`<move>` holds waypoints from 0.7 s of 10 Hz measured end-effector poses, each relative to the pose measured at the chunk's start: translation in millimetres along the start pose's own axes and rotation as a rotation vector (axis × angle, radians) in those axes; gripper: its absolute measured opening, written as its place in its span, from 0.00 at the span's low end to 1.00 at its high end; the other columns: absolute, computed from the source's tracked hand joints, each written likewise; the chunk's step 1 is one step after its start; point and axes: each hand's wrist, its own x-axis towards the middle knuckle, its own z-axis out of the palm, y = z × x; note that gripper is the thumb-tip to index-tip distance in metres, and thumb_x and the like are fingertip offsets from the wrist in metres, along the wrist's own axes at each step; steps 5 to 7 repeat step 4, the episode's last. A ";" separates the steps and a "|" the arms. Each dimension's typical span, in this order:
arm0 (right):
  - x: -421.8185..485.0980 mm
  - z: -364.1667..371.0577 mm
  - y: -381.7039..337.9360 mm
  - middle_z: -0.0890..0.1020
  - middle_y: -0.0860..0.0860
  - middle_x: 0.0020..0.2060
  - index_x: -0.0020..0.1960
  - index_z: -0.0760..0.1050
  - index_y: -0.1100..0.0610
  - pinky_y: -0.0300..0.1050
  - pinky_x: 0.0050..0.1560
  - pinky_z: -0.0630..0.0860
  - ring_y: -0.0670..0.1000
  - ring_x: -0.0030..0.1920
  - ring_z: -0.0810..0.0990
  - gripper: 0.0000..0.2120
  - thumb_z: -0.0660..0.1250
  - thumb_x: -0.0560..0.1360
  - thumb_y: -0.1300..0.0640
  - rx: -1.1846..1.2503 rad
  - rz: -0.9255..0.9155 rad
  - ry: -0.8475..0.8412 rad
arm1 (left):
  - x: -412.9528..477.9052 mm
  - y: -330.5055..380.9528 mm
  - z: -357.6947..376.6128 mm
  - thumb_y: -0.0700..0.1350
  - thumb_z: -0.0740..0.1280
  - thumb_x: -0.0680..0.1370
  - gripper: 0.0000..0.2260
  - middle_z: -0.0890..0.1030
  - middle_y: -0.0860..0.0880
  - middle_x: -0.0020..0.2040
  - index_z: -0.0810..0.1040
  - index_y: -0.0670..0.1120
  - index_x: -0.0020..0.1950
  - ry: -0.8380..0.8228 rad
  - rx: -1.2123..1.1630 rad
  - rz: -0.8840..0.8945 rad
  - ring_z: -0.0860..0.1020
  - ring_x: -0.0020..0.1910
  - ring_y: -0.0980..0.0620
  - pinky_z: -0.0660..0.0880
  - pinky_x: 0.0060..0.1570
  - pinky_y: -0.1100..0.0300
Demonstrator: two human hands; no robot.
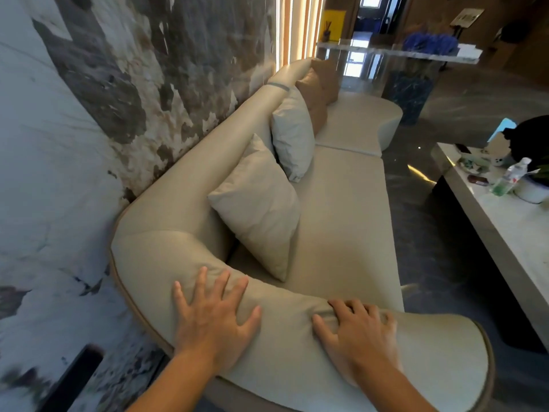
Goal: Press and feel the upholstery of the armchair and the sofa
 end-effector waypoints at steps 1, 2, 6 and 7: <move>1.2 5.1 3.7 0.78 0.44 0.60 0.63 0.71 0.39 0.58 0.57 0.61 0.54 0.60 0.72 0.35 0.41 0.68 0.25 -0.016 -0.019 0.025 | 3.7 -1.7 3.1 0.72 0.47 0.72 0.29 0.67 0.56 0.74 0.65 0.64 0.69 -0.004 -0.004 -0.002 0.53 0.76 0.44 0.44 0.69 0.31; -0.3 4.6 2.4 0.78 0.45 0.59 0.63 0.71 0.39 0.58 0.56 0.62 0.54 0.59 0.72 0.34 0.40 0.69 0.26 -0.036 -0.025 0.018 | 0.5 0.1 -2.9 0.71 0.42 0.73 0.30 0.60 0.57 0.77 0.59 0.64 0.72 -0.100 0.041 -0.020 0.47 0.77 0.45 0.39 0.69 0.32; -5.1 -36.2 -1.5 0.62 0.51 0.77 0.78 0.52 0.41 0.65 0.71 0.57 0.59 0.75 0.61 0.37 0.42 0.73 0.27 -0.044 -0.003 -0.432 | 21.4 34.3 -103.9 0.58 0.59 0.77 0.23 0.71 0.45 0.70 0.69 0.48 0.68 -0.669 0.130 -0.056 0.68 0.67 0.40 0.67 0.64 0.42; -5.1 -36.2 -1.5 0.62 0.51 0.77 0.78 0.52 0.41 0.65 0.71 0.57 0.59 0.75 0.61 0.37 0.42 0.73 0.27 -0.044 -0.003 -0.432 | 21.4 34.3 -103.9 0.58 0.59 0.77 0.23 0.71 0.45 0.70 0.69 0.48 0.68 -0.669 0.130 -0.056 0.68 0.67 0.40 0.67 0.64 0.42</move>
